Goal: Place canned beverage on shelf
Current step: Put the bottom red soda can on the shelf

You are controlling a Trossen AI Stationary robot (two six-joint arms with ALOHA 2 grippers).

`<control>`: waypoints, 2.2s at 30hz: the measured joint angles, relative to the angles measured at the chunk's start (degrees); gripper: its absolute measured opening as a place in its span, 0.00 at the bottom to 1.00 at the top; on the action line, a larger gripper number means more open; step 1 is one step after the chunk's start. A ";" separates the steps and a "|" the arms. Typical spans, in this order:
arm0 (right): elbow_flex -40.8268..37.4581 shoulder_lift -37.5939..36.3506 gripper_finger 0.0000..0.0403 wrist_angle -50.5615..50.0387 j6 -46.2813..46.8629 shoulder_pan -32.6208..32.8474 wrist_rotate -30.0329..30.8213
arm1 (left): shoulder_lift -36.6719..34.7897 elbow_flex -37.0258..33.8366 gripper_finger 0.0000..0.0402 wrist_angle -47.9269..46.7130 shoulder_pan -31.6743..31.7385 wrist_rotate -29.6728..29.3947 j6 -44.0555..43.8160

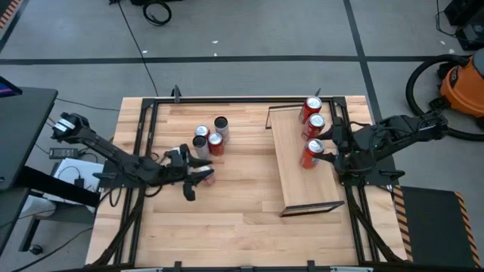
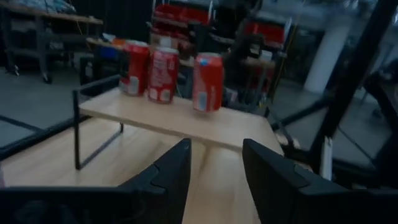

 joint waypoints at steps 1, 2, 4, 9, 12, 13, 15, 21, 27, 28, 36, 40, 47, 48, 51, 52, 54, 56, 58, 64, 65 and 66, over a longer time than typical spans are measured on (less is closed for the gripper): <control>0.00 0.02 0.73 -0.52 0.38 0.00 0.02 | 0.17 1.43 0.38 -2.69 -0.64 -0.02 -0.45; 0.00 0.03 0.73 -0.90 0.60 0.00 0.08 | 0.51 3.04 0.37 -4.99 -1.37 -0.04 -0.67; 0.00 0.04 0.73 -1.59 0.92 0.00 0.20 | 1.38 5.16 0.35 -7.79 -3.10 -0.72 -0.59; 0.00 -0.61 0.73 -3.94 1.08 0.00 0.98 | 3.91 7.62 0.32 -8.19 -5.94 -1.28 0.70; 0.00 -1.41 0.73 -4.83 0.97 0.00 2.18 | 4.03 7.80 0.32 -8.23 -6.30 -1.32 0.70; 0.00 -1.75 0.73 -4.89 0.87 0.00 2.53 | 4.01 7.84 0.32 -8.22 -6.30 -1.33 0.67; 0.00 -2.28 0.73 -5.47 0.85 0.00 2.91 | 4.01 7.84 0.32 -8.34 -6.32 -1.33 0.55; 0.00 -2.54 0.73 -6.73 0.86 0.00 3.06 | 4.01 7.84 0.32 -9.84 -6.43 -1.36 -0.82; 0.00 -2.93 0.73 -7.57 0.67 0.00 3.95 | 4.00 7.84 0.32 -10.56 -6.43 -1.40 -1.52; 0.00 -2.97 0.73 -7.65 0.58 0.00 4.15 | 3.98 7.84 0.32 -10.54 -6.43 -1.40 -1.52; 0.00 -3.15 0.73 -8.33 -0.50 0.00 4.94 | 3.98 7.84 0.32 -10.47 -6.43 -1.41 -1.98; 0.00 -3.17 0.74 -8.76 0.84 0.00 5.10 | 3.98 7.84 0.32 -10.45 -6.43 -1.40 -2.07; -2.58 -3.28 0.78 -7.05 2.42 0.00 6.84 | 3.98 7.84 0.32 -10.44 -6.43 -1.41 -2.08; -2.62 -3.28 0.79 -7.07 2.41 0.00 7.11 | 3.98 7.84 0.32 -10.45 -6.43 -1.40 -2.09; -2.37 -3.49 0.81 -6.99 2.35 -0.02 6.82 | 3.98 7.84 0.32 -10.45 -6.43 -1.41 -2.09; -2.34 -3.55 0.82 -6.90 2.21 -0.02 6.61 | 3.98 7.84 0.32 -10.45 -6.43 -1.42 -2.07; -2.36 -3.65 0.83 -6.90 2.14 -0.02 6.40 | 3.98 7.84 0.32 -10.46 -6.43 -1.42 -2.05; -2.35 -3.67 0.85 -7.58 2.30 -0.11 6.27 | 3.98 7.84 0.32 -10.47 -6.43 -1.41 -2.05; -2.36 -3.67 0.85 -7.99 2.16 -0.24 6.29 | 3.98 7.84 0.32 -10.58 -6.43 -1.42 -2.05; -2.38 -3.67 0.85 -7.77 0.36 -0.24 7.04 | 3.98 7.82 0.32 -10.79 -6.43 -1.42 -2.24; -2.40 -3.67 0.85 -7.47 0.00 -0.24 7.12 | 3.98 7.82 0.32 -10.82 -6.43 -1.42 -2.25; -2.43 -3.65 0.85 -7.16 -0.54 -0.24 7.19 | 3.98 7.82 0.32 -10.81 -6.43 -1.41 -2.26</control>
